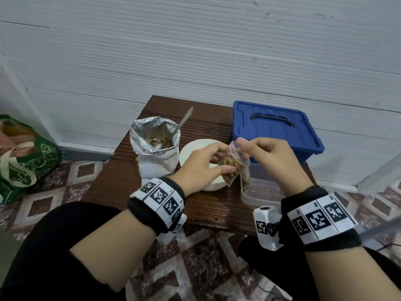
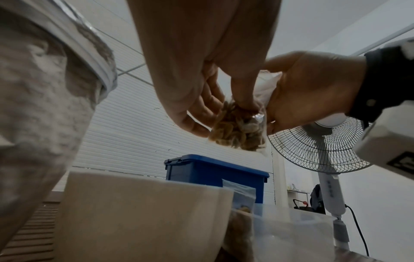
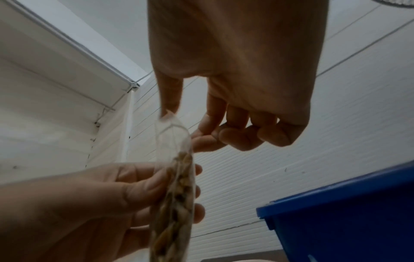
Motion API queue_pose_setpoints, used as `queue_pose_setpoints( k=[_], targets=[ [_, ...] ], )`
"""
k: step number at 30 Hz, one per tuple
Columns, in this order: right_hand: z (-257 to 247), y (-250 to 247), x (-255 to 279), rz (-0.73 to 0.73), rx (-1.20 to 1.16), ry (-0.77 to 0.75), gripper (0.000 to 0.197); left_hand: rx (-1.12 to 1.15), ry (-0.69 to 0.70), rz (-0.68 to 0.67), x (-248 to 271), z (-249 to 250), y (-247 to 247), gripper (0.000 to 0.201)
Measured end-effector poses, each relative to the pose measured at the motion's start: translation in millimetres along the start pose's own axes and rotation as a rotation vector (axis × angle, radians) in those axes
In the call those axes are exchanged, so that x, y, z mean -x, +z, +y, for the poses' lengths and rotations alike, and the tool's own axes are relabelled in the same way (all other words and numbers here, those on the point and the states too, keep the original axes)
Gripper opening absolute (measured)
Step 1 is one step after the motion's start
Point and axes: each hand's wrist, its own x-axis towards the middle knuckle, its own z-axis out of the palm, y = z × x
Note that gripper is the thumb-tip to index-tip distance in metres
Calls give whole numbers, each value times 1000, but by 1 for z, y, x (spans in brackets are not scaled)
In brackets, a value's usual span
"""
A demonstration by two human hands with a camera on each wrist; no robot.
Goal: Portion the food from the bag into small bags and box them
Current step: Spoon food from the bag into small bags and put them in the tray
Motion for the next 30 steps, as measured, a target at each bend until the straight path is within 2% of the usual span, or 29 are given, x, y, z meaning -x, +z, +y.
queue_pose_setpoints(
  k=[3,6,8,12,18,23,26,30],
  targets=[
    [-2,1,3,-23,127,-30,28,-3,-21,16,0,-1,0,36],
    [1,1,3,48,323,-98,15,-1,-46,3,0,-1,1,40],
    [2,-2,2,89,367,-101,17,-3,-64,-18,1,0,2,45],
    [3,-20,2,212,425,-34,25,15,-106,-23,2,-1,-1,47],
    [26,-33,-2,163,599,204,27,-25,-165,22,2,-4,-6,37],
    [45,-18,-4,115,578,328,33,-72,-192,71,2,-6,-9,33],
    [48,-11,-6,128,549,323,38,-88,-201,78,2,-9,-10,30],
    [50,-12,-8,199,510,299,34,-95,-211,78,2,-10,-10,29]
  ],
)
